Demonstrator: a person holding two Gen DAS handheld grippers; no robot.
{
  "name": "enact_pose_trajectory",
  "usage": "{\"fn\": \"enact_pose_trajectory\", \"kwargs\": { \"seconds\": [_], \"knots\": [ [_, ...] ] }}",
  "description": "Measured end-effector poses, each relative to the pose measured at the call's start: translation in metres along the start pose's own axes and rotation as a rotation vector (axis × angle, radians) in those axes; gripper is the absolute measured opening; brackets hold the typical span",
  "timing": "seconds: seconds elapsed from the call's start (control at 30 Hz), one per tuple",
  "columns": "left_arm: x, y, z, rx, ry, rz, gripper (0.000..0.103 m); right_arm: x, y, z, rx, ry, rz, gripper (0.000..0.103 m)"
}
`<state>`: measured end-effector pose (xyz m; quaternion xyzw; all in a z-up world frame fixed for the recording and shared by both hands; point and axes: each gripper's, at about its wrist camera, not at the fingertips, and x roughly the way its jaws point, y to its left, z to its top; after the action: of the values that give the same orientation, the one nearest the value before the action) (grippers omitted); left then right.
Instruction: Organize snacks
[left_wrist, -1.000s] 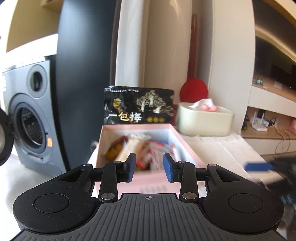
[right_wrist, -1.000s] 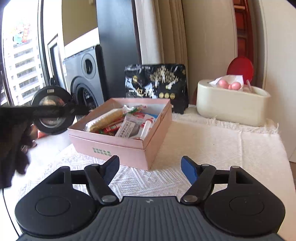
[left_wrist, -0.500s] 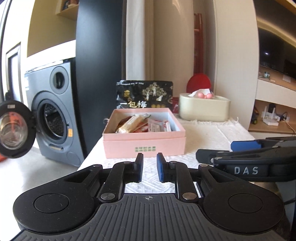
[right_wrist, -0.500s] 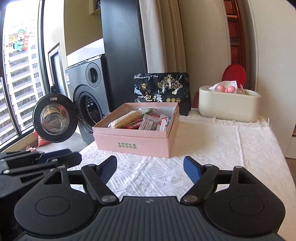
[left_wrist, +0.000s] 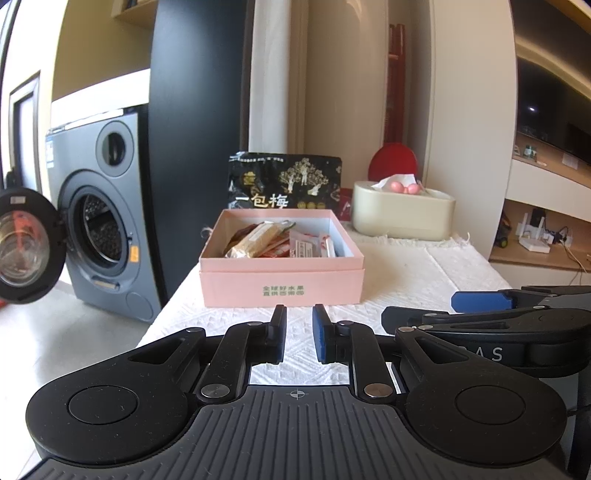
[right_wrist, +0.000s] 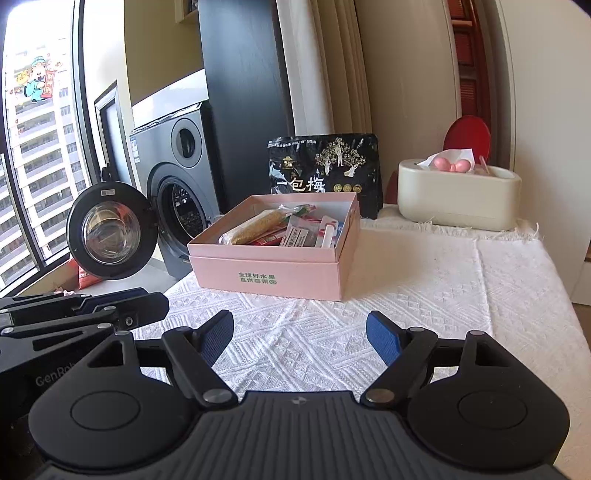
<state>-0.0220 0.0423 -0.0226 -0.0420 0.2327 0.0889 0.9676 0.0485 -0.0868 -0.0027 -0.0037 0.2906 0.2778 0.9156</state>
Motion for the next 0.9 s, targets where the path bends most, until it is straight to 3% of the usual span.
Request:
{"fn": "enact_pose_trajectory", "kwargs": {
  "seconds": [0.9],
  "knots": [
    [0.0028, -0.0007, -0.0024, -0.005, 0.031, -0.016, 0.018, 0.0013, -0.0026, -0.0021, 0.012, 0.023, -0.006, 0.08]
  ]
}}
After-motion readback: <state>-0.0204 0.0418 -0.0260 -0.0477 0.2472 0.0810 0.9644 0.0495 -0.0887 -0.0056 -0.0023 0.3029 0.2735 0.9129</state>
